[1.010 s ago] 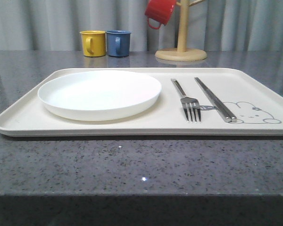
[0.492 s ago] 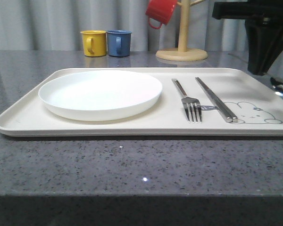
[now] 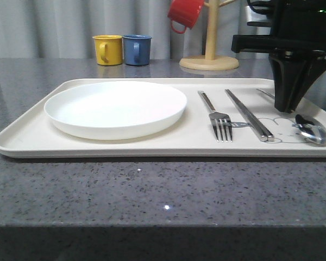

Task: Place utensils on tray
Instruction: 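Grasp the spoon and lift it toward the tray, then lower the spoon onto the tray beside the chopsticks, release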

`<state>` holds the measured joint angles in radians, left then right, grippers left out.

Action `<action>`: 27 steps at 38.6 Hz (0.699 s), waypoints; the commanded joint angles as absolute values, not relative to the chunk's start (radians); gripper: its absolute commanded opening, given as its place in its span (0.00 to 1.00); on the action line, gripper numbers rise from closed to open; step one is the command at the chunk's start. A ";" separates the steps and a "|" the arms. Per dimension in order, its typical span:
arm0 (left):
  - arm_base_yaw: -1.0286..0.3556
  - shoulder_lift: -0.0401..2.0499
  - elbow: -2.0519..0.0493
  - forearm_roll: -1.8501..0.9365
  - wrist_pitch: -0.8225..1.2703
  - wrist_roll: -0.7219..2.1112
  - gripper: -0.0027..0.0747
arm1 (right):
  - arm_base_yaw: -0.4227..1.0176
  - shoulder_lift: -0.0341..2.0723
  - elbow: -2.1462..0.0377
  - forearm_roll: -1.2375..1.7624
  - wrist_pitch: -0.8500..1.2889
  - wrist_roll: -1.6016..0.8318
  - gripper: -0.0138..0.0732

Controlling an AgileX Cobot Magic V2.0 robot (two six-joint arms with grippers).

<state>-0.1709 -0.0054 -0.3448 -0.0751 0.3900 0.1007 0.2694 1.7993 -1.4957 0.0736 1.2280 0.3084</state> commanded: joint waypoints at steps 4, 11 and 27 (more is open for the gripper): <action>-0.169 -0.020 -0.370 -0.086 0.308 0.091 0.01 | 0.268 1.758 -1.519 0.047 1.220 0.332 0.13; -0.169 -0.020 -0.370 -0.086 0.308 0.091 0.01 | 0.268 1.759 -1.519 0.046 1.196 0.332 0.13; -0.169 -0.020 -0.370 -0.086 0.308 0.091 0.01 | 0.268 1.752 -1.521 0.046 1.188 0.332 0.51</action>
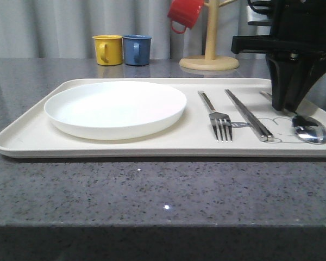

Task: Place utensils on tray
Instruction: 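Lower the spoon onto the tray beside the chopsticks, release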

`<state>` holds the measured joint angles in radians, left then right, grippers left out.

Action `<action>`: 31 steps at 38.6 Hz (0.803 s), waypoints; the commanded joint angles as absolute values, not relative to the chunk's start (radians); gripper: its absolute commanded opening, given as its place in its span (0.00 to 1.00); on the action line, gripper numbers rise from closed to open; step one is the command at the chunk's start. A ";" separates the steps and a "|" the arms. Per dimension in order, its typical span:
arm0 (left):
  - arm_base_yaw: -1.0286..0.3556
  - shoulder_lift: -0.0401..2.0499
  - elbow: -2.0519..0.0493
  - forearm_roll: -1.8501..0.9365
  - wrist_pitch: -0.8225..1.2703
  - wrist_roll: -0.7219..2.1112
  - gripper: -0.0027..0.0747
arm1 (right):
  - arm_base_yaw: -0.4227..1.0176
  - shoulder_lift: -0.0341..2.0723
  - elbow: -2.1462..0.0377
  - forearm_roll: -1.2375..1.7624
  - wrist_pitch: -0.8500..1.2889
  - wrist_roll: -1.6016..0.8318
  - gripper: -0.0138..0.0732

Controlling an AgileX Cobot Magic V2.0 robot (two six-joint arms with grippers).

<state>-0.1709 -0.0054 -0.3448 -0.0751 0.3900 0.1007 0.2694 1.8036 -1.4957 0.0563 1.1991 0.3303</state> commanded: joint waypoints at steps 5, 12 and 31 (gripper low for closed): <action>-0.169 -0.020 -0.370 -0.086 0.308 0.091 0.01 | 0.268 1.727 -1.574 0.042 1.235 0.328 0.61; -0.169 -0.020 -0.370 -0.086 0.308 0.091 0.01 | 0.268 1.670 -1.685 0.026 1.337 0.269 0.61; -0.169 -0.020 -0.370 -0.086 0.308 0.091 0.01 | 0.268 1.188 -1.336 -0.107 1.067 0.207 0.08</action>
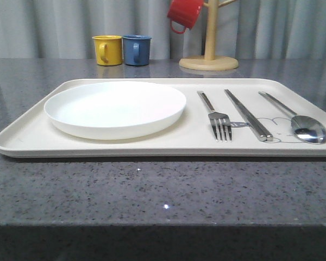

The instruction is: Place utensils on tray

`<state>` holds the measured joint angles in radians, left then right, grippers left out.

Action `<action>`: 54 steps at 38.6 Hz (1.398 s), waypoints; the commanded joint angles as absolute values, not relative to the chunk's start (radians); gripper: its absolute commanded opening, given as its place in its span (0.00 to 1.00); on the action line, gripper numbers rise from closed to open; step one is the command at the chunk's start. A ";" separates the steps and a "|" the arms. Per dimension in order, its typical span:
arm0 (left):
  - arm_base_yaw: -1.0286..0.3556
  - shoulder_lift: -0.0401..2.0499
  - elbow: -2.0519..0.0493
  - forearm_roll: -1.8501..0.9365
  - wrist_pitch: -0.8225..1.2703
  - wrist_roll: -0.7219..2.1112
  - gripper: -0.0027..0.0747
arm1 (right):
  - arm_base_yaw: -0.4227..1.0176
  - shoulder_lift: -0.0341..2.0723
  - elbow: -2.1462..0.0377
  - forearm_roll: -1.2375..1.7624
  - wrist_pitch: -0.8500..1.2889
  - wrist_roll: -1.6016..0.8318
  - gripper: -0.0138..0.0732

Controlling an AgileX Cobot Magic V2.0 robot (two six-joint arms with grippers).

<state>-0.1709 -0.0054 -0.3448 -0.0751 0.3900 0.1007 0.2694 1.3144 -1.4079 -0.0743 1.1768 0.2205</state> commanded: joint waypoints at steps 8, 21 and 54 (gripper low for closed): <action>-0.169 -0.020 -0.370 -0.086 0.308 0.091 0.01 | 0.268 0.861 -0.937 -0.185 0.805 0.197 0.08; -0.169 -0.020 -0.370 -0.086 0.308 0.091 0.01 | 0.268 0.288 -0.444 -0.241 0.497 0.197 0.08; -0.169 -0.020 -0.370 -0.086 0.310 0.091 0.01 | 0.268 0.042 -0.371 -0.241 0.483 0.197 0.08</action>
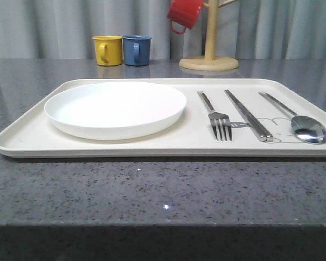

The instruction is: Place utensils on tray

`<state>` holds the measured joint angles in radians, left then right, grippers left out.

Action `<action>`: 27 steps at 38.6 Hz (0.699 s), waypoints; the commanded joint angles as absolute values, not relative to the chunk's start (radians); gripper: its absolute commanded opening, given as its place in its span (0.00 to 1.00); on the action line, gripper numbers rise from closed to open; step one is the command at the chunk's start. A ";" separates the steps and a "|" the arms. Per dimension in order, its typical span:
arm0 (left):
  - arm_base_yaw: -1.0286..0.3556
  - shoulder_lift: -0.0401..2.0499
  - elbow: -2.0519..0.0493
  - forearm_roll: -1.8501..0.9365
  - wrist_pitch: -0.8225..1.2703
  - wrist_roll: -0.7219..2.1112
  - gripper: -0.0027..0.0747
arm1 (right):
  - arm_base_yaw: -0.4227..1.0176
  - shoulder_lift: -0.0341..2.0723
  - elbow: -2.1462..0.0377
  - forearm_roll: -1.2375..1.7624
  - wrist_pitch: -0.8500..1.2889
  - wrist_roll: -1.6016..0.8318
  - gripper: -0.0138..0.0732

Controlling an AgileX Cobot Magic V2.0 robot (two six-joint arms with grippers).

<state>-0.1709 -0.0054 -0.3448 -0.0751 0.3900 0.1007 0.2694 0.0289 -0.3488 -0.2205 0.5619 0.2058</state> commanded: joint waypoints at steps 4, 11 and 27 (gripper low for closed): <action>-0.169 -0.020 -0.370 -0.086 0.310 0.091 0.01 | 0.268 0.042 -0.371 -0.241 0.483 0.197 0.08; -0.141 -0.030 -0.313 -0.076 0.286 0.091 0.01 | 0.268 0.042 -0.371 -0.241 0.483 0.197 0.08; -0.027 -0.030 0.003 -0.044 0.072 0.091 0.01 | 0.268 0.042 -0.371 -0.241 0.483 0.197 0.08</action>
